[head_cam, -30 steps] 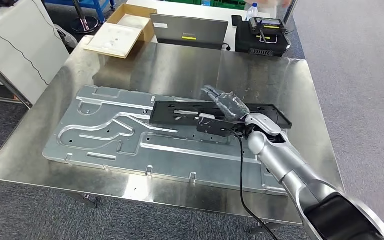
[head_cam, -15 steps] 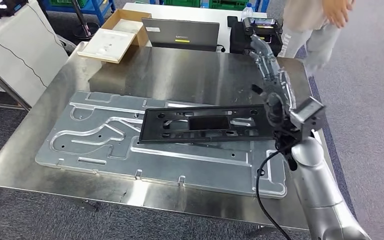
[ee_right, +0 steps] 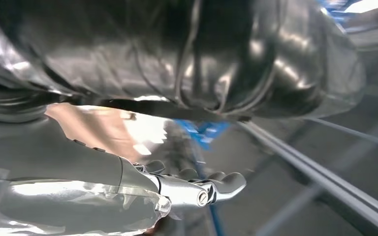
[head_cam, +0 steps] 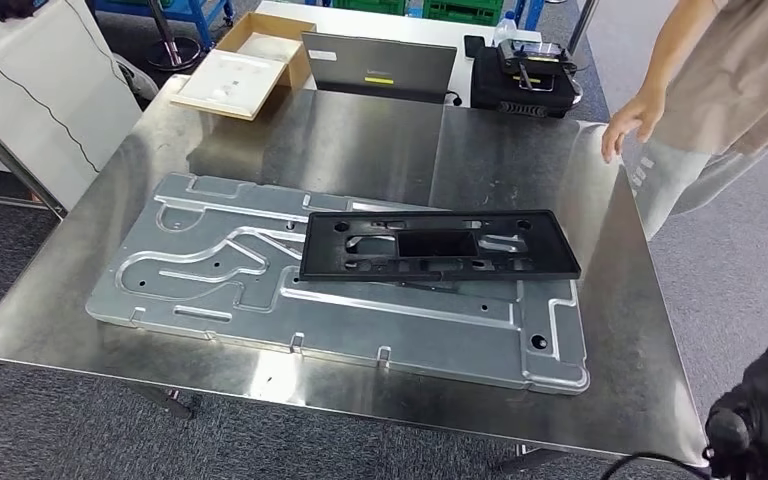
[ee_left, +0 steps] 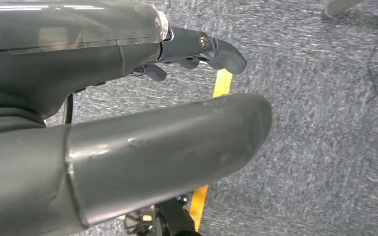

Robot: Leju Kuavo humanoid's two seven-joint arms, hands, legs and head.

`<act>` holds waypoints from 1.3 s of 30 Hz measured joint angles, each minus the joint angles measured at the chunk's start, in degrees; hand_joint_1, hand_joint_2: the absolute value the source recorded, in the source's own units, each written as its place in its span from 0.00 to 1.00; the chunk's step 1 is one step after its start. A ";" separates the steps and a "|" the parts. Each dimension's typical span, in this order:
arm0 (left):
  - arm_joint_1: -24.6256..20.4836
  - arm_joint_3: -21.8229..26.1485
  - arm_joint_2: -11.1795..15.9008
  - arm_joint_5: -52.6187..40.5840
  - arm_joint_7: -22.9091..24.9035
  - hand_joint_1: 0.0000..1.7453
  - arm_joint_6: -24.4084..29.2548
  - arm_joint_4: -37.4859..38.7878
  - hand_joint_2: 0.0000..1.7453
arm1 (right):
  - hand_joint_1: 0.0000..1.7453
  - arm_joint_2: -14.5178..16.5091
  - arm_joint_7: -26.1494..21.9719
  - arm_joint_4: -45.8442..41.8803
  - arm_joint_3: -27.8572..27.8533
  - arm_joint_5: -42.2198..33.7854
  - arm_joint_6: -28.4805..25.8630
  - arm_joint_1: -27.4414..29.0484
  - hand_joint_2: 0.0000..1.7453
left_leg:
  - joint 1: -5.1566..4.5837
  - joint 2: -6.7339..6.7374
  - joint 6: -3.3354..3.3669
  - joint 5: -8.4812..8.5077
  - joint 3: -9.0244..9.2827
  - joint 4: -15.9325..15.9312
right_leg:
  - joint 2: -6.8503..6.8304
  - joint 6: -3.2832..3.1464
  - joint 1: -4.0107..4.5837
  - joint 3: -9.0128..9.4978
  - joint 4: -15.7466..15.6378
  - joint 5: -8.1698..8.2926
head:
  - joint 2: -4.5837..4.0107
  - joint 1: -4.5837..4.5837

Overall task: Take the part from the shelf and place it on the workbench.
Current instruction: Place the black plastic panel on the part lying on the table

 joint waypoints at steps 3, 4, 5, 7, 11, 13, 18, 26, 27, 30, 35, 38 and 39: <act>0.10 0.72 -0.25 0.15 -0.02 0.00 0.29 0.01 0.00 | 0.00 3.54 -0.37 -0.84 -4.49 1.65 1.64 5.95 0.00 | 0.02 0.18 -0.30 0.70 -0.96 0.17 | -0.02 -0.04 -0.53 5.33 -6.81 3.04 | 0.00 -0.01; 0.10 0.94 -0.35 0.16 -0.04 0.00 0.34 0.00 0.00 | 0.00 4.56 -0.47 -1.09 -5.92 1.80 2.33 7.13 0.00 | 0.01 0.22 -0.52 0.98 -1.11 0.17 | -0.02 -0.23 -0.51 8.27 -11.58 4.29 | 0.00 -0.01; 0.08 1.13 -0.46 0.16 -0.07 0.00 0.37 -0.01 0.00 | 0.00 5.43 -0.58 -1.34 -7.14 1.89 2.78 8.02 0.00 | -0.02 0.27 -0.82 1.28 -1.18 0.10 | 0.00 -0.47 -0.34 10.48 -15.26 5.32 | 0.00 -0.01; 0.04 1.36 -0.61 0.19 -0.13 0.00 0.43 -0.02 0.00 | 0.00 6.73 -0.44 -1.81 -8.92 2.15 3.43 9.25 0.00 | 0.03 0.41 -1.61 2.01 -1.15 -0.27 | 0.08 -0.95 0.12 11.94 -18.17 6.19 | 0.00 -0.02; 0.06 1.79 -0.72 0.37 -0.28 0.00 0.83 -0.02 0.00 | 0.00 10.54 1.35 -1.55 -13.02 4.79 7.49 10.56 0.00 | 0.11 0.52 -2.78 0.43 -2.17 1.01 | -0.10 -2.27 -0.03 10.76 -19.40 9.00 | 0.00 -0.03; 0.10 2.22 -0.74 0.49 -0.33 0.00 1.08 -0.02 0.00 | 0.00 13.44 1.03 -0.03 -16.37 6.61 10.81 10.65 0.00 | -0.01 0.46 -2.82 -5.42 -4.37 7.77 | -0.30 -2.77 0.06 9.35 -19.58 10.28 | 0.00 -0.04; 0.09 3.00 -0.99 0.62 -0.33 0.00 1.40 -0.02 0.00 | 0.00 19.92 -0.36 5.48 -26.46 10.04 16.83 10.01 0.00 | -0.03 0.42 -3.01 -8.52 0.95 9.59 | -0.48 -2.45 0.22 5.66 -18.80 12.72 | 0.00 -0.04; -0.01 4.24 -1.92 0.80 -0.32 0.00 1.97 -0.02 0.00 | 0.00 25.06 -0.64 11.06 -38.45 19.45 22.64 6.27 0.00 | 0.13 0.12 -1.19 -3.98 7.32 -2.61 | -0.17 -0.43 0.36 2.57 -15.55 12.58 | 0.00 0.01; 0.00 4.43 -2.02 0.85 -0.31 0.00 2.10 -0.02 0.00 | 0.00 25.29 -0.66 12.31 -39.61 20.89 22.47 6.02 0.00 | 0.11 0.32 -0.75 -3.61 6.61 -2.41 | -0.14 -0.07 0.20 1.67 -12.80 9.90 | 0.00 0.01; -0.09 5.18 -2.14 1.12 -0.22 0.00 2.50 -0.02 0.00 | 0.00 25.70 -0.67 17.88 -42.43 28.73 21.69 5.26 0.00 | -0.52 0.73 0.02 -2.56 4.44 -1.62 | -0.11 0.54 -0.03 -0.86 -1.45 2.06 | 0.00 0.01; -0.31 6.27 -2.81 1.37 0.45 0.00 2.97 -0.01 0.00 | 0.00 25.75 -0.10 30.54 -46.48 45.78 21.57 3.27 0.00 | -2.05 0.84 0.52 -0.34 1.45 -1.14 | -0.05 -3.22 1.75 9.40 -10.76 6.02 | 0.00 -0.03; -0.56 7.04 -3.85 1.38 0.97 0.00 3.18 0.04 0.00 | 0.00 24.77 0.88 42.33 -51.47 60.55 22.12 0.35 0.00 | -2.11 0.91 0.12 1.07 0.78 -1.22 | -0.51 -5.35 3.21 15.01 -19.99 5.50 | 0.00 0.02; -0.50 7.26 -3.88 1.38 1.07 0.00 3.25 0.03 0.00 | 0.00 24.54 0.83 45.73 -53.25 63.17 21.92 -0.27 0.00 | -2.07 0.88 -0.09 1.46 0.56 -1.31 | -0.61 -5.43 3.08 15.05 -20.64 5.89 | 0.00 0.05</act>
